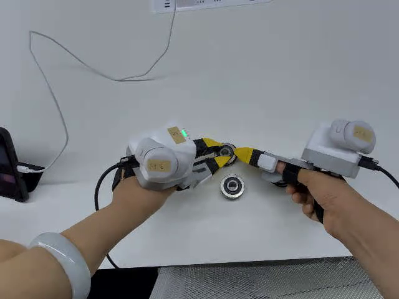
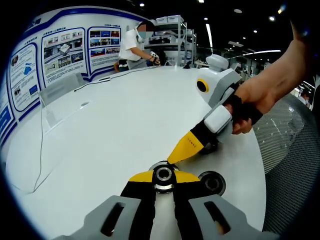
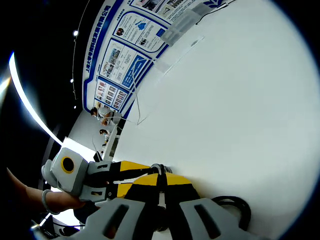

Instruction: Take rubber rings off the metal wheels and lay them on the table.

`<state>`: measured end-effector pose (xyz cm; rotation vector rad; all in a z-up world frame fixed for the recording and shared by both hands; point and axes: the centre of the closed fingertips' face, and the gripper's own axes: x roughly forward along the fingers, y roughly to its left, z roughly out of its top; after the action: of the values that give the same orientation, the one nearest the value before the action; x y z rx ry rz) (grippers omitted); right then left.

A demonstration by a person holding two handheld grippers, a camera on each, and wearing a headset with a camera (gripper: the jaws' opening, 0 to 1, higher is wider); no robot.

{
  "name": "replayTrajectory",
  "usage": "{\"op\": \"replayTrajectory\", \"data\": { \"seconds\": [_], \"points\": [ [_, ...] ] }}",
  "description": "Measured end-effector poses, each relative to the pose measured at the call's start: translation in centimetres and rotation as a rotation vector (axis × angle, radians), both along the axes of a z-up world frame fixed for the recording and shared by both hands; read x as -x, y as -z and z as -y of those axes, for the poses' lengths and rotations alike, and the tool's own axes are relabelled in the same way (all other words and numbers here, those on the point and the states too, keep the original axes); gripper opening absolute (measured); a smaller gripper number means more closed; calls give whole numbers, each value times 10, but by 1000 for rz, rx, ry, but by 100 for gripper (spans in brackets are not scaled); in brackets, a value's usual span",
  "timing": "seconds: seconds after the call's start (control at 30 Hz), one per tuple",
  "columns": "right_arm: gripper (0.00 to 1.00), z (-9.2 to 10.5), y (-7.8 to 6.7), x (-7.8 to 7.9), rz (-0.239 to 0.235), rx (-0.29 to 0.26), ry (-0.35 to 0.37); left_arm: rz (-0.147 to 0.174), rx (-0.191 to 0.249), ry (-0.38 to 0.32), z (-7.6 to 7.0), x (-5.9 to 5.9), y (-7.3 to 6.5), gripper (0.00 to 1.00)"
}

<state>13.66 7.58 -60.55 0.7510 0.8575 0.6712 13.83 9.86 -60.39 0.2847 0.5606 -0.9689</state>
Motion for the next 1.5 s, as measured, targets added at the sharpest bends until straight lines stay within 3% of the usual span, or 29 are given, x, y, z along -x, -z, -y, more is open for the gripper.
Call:
{"op": "replayTrajectory", "data": {
  "seconds": [0.27,0.83,0.87,0.9,0.93,0.97,1.03,1.17,1.37,1.5],
  "points": [
    [1,1,0,-1,0,20,-5,1,0,0,0,0,0,12],
    [0,-5,-9,3,-2,-16,-8,2,3,0,0,1,0,12],
    [0,-15,-23,3,24,-109,-26,3,3,0,0,1,0,12],
    [0,-24,-38,1,3,-183,8,3,2,0,0,1,0,12],
    [0,-27,-42,1,40,-158,-16,3,3,0,0,1,0,12],
    [1,-26,-41,-1,47,-122,0,2,3,-1,0,1,0,12],
    [1,-29,-44,-1,56,-113,-13,2,2,-1,-1,1,0,12],
    [1,-11,-25,3,63,5,-33,1,-1,-2,0,2,0,12],
    [1,3,-12,4,53,71,-36,3,4,-6,0,2,0,12],
    [2,2,-5,7,51,97,-54,2,3,-6,0,2,-1,12]
  ]
}}
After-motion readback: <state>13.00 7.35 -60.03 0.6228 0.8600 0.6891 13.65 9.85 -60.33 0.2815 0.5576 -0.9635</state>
